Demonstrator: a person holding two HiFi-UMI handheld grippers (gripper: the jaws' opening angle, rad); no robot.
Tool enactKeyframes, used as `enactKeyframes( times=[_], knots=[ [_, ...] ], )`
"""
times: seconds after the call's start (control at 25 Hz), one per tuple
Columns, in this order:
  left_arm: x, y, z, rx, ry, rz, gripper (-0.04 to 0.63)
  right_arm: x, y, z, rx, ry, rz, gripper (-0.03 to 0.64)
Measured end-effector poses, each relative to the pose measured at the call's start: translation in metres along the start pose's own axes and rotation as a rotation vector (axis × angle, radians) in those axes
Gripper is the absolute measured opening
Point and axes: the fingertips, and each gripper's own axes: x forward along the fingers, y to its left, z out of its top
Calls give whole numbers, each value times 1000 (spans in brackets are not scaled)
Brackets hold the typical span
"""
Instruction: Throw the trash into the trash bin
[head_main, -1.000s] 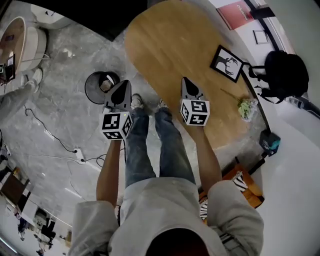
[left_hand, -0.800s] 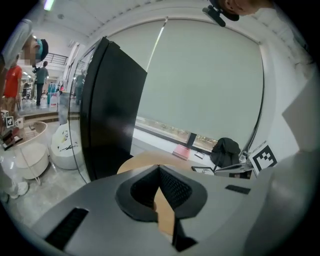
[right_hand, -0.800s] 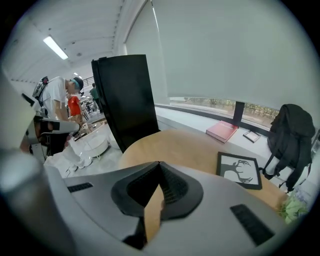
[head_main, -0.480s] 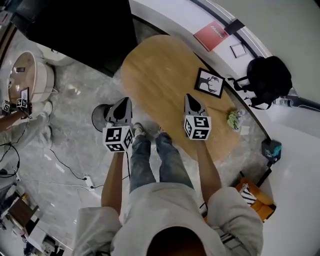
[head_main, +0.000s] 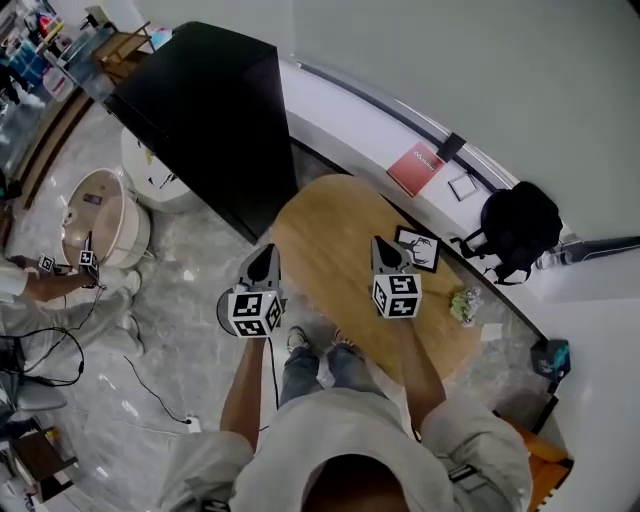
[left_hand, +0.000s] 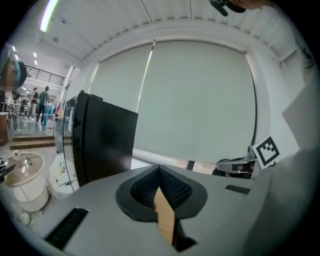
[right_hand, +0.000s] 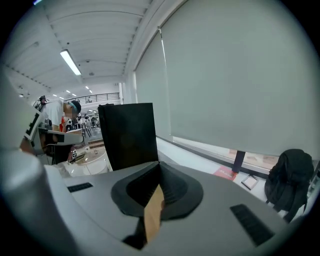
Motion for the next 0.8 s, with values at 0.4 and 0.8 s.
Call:
enactKeyframes(
  times=[0.4,0.8],
  knots=[
    [-22,4,77,55,-106,30,17,-22,3,94,-39,-137,7,29],
    [-42,17,123,78,-183,86,17,-41,-1,126,-81,-177,16,29]
  ],
)
